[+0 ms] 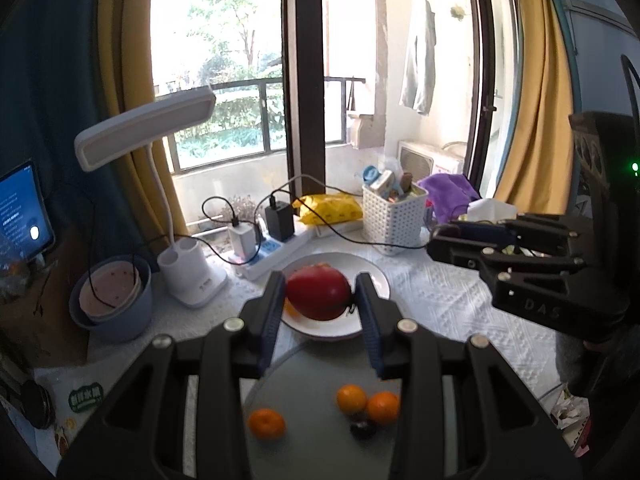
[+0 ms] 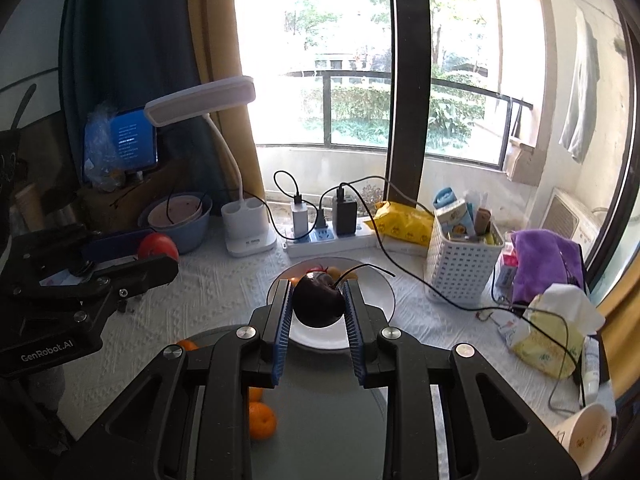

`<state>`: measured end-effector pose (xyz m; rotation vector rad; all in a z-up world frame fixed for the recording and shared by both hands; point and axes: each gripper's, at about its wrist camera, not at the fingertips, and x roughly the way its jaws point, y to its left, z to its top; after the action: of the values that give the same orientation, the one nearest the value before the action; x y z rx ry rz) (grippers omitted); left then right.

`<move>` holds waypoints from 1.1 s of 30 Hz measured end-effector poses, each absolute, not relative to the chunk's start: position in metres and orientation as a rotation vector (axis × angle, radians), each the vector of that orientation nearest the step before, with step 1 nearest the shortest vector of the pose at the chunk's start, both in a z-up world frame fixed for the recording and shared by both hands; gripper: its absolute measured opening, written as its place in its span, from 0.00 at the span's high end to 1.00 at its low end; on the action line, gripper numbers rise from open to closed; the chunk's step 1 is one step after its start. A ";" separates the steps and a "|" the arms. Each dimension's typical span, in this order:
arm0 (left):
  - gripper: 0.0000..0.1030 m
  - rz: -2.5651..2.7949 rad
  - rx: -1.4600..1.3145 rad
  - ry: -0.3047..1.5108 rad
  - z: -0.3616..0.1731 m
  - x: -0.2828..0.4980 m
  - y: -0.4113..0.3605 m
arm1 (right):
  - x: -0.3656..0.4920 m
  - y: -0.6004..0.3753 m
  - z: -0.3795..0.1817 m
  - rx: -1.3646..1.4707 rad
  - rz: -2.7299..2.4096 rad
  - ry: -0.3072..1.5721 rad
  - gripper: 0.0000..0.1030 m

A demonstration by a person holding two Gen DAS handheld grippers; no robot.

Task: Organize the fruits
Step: 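Carry the tomato with the left gripper while the right gripper carries the plum to the plate, then lower the tomato onto the plate and open the left gripper while the right gripper releases the plum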

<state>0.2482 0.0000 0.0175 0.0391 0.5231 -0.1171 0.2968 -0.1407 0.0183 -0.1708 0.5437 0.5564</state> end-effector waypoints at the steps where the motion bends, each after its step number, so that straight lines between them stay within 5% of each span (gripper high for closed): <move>1: 0.64 -0.117 0.039 0.521 0.018 0.251 0.001 | 0.299 -0.140 0.019 -0.172 0.557 0.543 0.73; 33: 0.64 -0.145 0.038 0.594 -0.018 0.351 0.008 | 0.388 -0.121 -0.006 -0.192 0.561 0.605 0.73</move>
<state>0.3508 0.0080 -0.0183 0.0382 0.5944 -0.1453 0.3883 -0.1210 -0.0060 -0.1922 0.6048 0.5612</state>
